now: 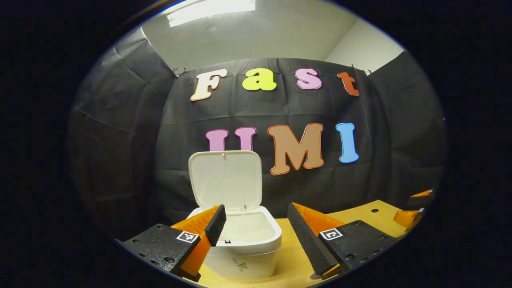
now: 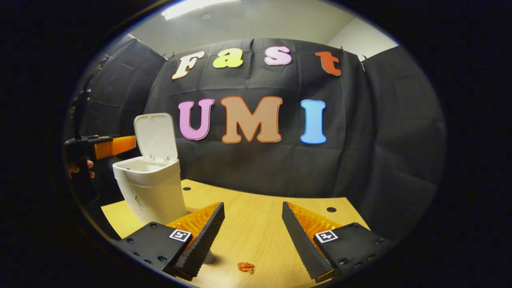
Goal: Press the lid of the desktop garbage bin to open it, pick up the crumpled paper on the desktop and throw it into the bin, then pick up the pop can on the desktop and drop it into the bin, and finally close the garbage bin lid.
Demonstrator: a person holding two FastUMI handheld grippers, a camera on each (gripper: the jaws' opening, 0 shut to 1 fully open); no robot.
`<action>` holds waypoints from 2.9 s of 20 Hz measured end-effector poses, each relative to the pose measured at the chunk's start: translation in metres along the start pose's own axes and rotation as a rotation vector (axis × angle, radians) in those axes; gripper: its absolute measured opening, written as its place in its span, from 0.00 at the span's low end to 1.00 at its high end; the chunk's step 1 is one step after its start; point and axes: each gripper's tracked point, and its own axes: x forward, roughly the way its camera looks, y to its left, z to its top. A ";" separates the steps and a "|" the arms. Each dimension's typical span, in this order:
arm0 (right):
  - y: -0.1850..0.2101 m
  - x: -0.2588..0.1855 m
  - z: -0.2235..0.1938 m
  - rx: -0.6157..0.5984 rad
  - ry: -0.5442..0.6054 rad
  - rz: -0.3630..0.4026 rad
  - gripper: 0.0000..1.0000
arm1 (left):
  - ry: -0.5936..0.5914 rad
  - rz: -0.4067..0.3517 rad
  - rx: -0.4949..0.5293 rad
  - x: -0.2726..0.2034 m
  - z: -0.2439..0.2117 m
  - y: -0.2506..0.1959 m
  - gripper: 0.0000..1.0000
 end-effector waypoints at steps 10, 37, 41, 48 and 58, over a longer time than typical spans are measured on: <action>0.005 0.040 -0.140 -0.042 0.357 0.071 0.97 | 0.048 -0.034 -0.038 -0.041 -0.014 -0.031 0.94; 0.023 0.061 -0.156 -0.146 0.385 0.215 0.17 | 0.147 -0.064 0.009 -0.052 -0.036 -0.054 0.94; 0.043 0.060 -0.077 -0.099 0.237 0.249 0.18 | 0.146 -0.074 -0.011 -0.051 -0.038 -0.053 0.94; 0.098 0.053 0.044 -0.060 0.021 0.355 0.17 | 0.142 -0.067 -0.040 -0.048 -0.041 -0.037 0.94; 0.193 0.071 0.130 -0.110 -0.125 0.471 0.17 | 0.171 -0.048 -0.077 -0.043 -0.060 0.006 0.94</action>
